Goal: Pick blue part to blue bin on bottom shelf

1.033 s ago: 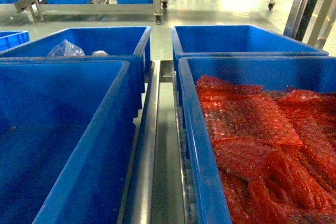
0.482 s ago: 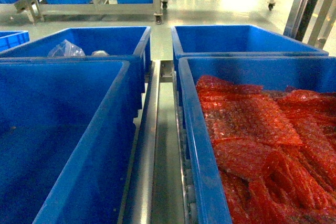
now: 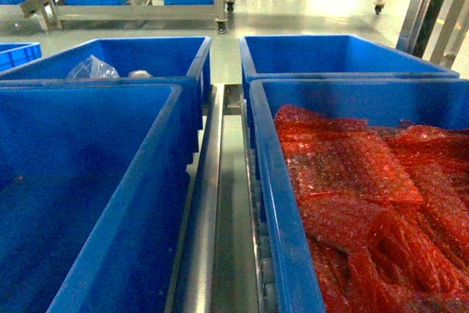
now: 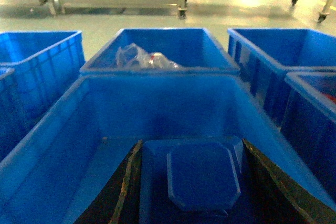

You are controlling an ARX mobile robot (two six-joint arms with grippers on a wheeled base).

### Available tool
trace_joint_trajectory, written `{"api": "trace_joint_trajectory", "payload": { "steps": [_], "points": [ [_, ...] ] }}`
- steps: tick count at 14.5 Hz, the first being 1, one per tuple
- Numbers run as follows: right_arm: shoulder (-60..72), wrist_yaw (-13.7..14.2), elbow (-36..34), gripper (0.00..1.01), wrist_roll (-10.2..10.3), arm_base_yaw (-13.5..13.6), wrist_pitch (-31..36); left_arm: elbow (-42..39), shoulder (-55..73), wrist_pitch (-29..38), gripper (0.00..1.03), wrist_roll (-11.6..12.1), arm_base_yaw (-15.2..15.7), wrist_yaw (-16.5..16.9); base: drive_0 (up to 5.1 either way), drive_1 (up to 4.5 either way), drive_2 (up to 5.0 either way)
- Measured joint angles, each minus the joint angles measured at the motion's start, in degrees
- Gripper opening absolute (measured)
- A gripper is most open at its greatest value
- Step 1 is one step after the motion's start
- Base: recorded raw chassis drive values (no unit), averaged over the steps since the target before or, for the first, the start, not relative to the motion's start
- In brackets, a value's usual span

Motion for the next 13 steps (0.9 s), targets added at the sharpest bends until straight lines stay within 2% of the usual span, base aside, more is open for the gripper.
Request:
{"api": "trace_joint_trajectory", "payload": {
  "steps": [3,4,5,6,9,12,13],
  "points": [
    [0.0,0.0,0.0,0.98,0.0,0.0,0.0,7.6,20.5,17.2,0.43,0.7,5.8,6.3,0.0,0.0,0.0],
    [0.0,0.0,0.0,0.98,0.0,0.0,0.0,9.2,26.5,20.3,0.49,0.6,6.6,6.4,0.0,0.0,0.0],
    [0.0,0.0,0.0,0.98,0.0,0.0,0.0,9.6,30.6,20.5,0.6,0.7,6.6,5.6,0.0,0.0,0.0],
    [0.0,0.0,0.0,0.98,0.0,0.0,0.0,9.4,30.9,17.9,0.71,0.7,6.1,5.9,0.0,0.0,0.0],
    [0.0,0.0,0.0,0.98,0.0,0.0,0.0,9.5,24.9,17.9,0.99,1.4,5.0,4.6,0.0,0.0,0.0],
    [0.0,0.0,0.0,0.98,0.0,0.0,0.0,9.5,26.5,17.1,0.98,1.5,5.1,4.5,0.0,0.0,0.0],
    [0.0,0.0,0.0,0.98,0.0,0.0,0.0,7.5,25.8,24.4,0.9,2.4,6.2,7.7,0.0,0.0,0.0]
  ]
}}
